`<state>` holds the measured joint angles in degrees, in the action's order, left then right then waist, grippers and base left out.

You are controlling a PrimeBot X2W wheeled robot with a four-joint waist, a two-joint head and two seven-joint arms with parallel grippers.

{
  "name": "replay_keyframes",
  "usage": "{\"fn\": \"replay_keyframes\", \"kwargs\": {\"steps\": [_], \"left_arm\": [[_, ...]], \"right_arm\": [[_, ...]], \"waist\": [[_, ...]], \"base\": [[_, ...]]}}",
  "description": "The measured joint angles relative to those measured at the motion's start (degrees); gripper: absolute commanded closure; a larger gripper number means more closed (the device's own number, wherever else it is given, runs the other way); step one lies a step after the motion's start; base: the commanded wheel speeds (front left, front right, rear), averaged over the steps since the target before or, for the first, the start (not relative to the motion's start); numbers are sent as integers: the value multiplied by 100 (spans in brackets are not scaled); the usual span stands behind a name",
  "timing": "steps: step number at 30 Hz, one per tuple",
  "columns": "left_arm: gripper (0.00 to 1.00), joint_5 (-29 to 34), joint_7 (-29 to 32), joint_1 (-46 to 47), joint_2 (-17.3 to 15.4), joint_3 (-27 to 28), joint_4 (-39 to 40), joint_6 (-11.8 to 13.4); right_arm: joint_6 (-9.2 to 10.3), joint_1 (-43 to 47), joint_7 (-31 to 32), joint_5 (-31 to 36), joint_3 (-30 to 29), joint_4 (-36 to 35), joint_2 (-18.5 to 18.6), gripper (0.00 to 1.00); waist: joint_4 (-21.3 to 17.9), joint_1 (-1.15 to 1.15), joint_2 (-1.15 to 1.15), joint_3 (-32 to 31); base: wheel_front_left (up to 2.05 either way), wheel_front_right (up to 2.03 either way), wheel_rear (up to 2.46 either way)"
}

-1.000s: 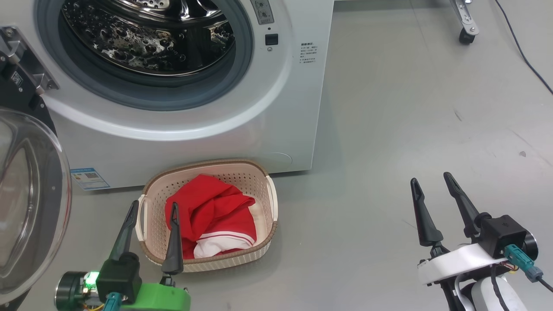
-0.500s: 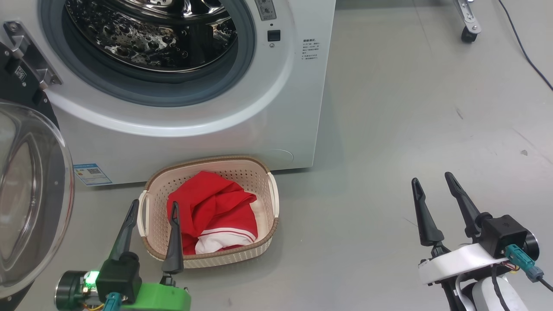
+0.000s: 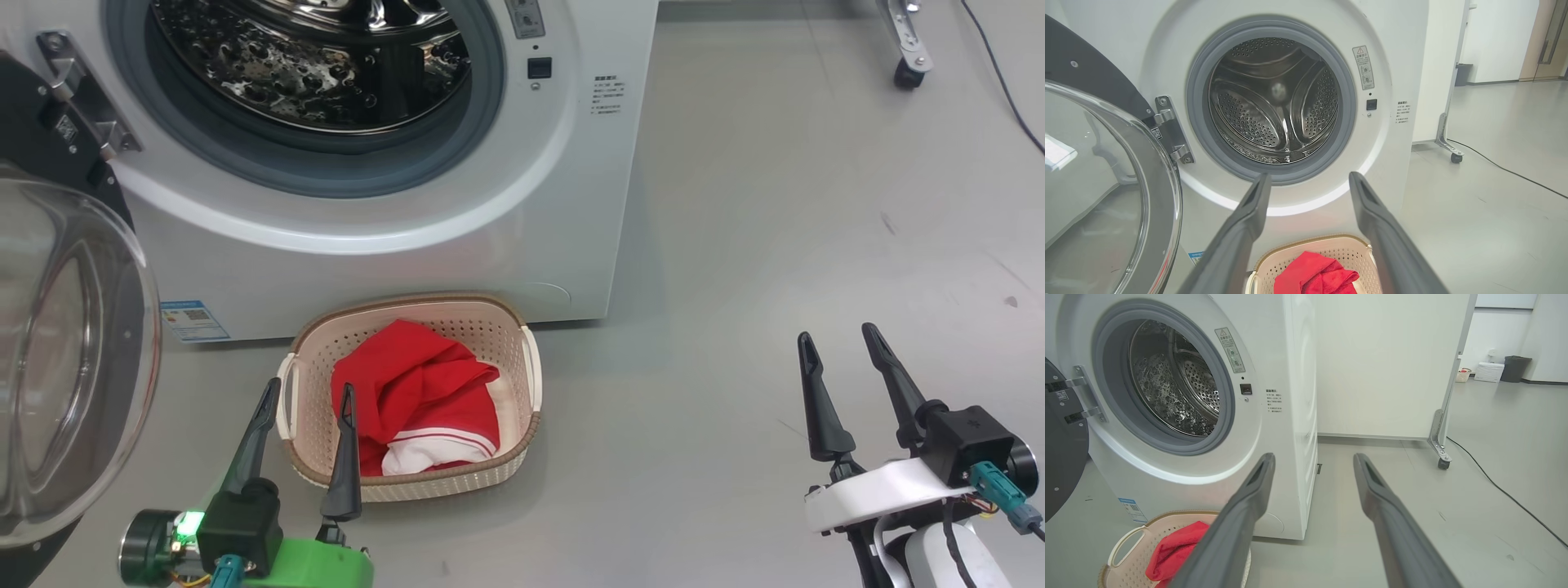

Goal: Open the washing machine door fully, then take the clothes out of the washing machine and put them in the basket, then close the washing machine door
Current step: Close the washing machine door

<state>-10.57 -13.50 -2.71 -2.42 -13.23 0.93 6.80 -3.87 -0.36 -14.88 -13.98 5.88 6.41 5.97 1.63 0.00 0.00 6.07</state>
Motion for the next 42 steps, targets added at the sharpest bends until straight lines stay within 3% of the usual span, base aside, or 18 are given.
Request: {"fn": "replay_keyframes", "kwargs": {"steps": [19,31,42], "left_arm": [[0,-159,-20,8,-1,-21,167,1],[0,-163,-32,3,-1,186,216,1],[0,-256,-76,-43,0,401,241,1]], "right_arm": [[46,198,0,60,-152,-253,288,0],[23,207,44,112,87,-460,279,0],[-9,255,149,116,159,-561,258,0]], "waist": [[1068,0,0,56],[2012,0,0,102],[2567,0,0,119]], "base": [[0,0,0],[0,0,0],[0,0,0]]}}
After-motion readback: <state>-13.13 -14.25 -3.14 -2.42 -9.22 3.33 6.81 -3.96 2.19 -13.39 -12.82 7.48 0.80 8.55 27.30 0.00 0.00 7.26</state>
